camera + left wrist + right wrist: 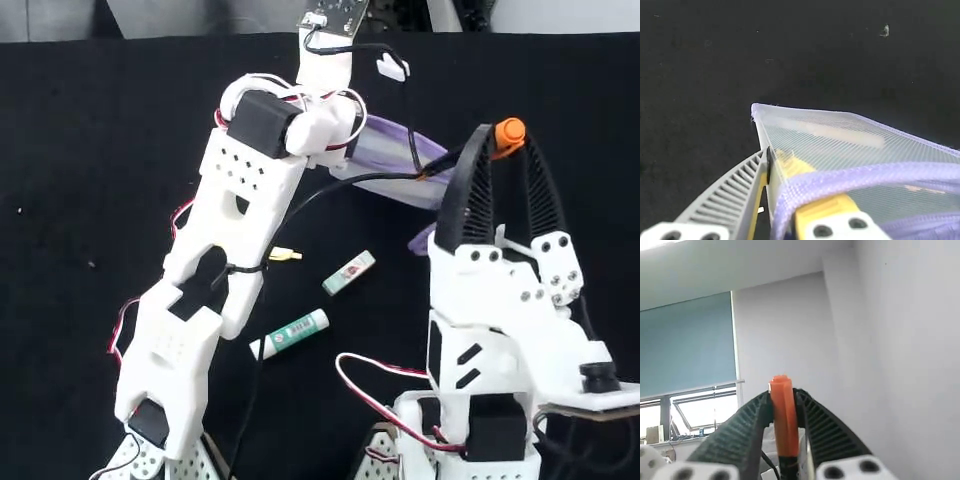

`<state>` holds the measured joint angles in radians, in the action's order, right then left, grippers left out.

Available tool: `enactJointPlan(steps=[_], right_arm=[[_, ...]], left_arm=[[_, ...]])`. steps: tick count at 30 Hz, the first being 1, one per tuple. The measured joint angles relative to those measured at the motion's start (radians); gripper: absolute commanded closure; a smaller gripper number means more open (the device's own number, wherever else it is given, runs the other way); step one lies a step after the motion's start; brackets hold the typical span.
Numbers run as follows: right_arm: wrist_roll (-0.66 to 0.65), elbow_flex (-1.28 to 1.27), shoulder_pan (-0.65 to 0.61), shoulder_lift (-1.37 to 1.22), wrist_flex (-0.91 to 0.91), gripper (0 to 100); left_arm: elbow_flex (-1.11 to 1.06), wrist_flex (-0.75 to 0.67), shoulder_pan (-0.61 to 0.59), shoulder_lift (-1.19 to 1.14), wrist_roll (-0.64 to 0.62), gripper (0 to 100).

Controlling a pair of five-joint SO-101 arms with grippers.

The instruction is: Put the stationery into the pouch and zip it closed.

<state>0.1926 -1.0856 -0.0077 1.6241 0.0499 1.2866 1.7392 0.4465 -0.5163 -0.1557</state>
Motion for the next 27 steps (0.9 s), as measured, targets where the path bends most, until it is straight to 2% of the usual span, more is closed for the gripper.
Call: enactJointPlan(steps=[6,13,27], right_arm=[[0.0,0.0,0.005,0.0,-0.015,98.7],[-0.063,-0.046,0.008,0.0,-0.17,98.7],[-0.058,-0.221,0.005,-0.006,-0.16,98.7]], left_arm=[[0.0,0.0,0.0,0.0,0.0,97],[0.0,0.017,0.006,0.0,0.0,97],[0.0,0.017,0.014,0.0,0.0,97]])
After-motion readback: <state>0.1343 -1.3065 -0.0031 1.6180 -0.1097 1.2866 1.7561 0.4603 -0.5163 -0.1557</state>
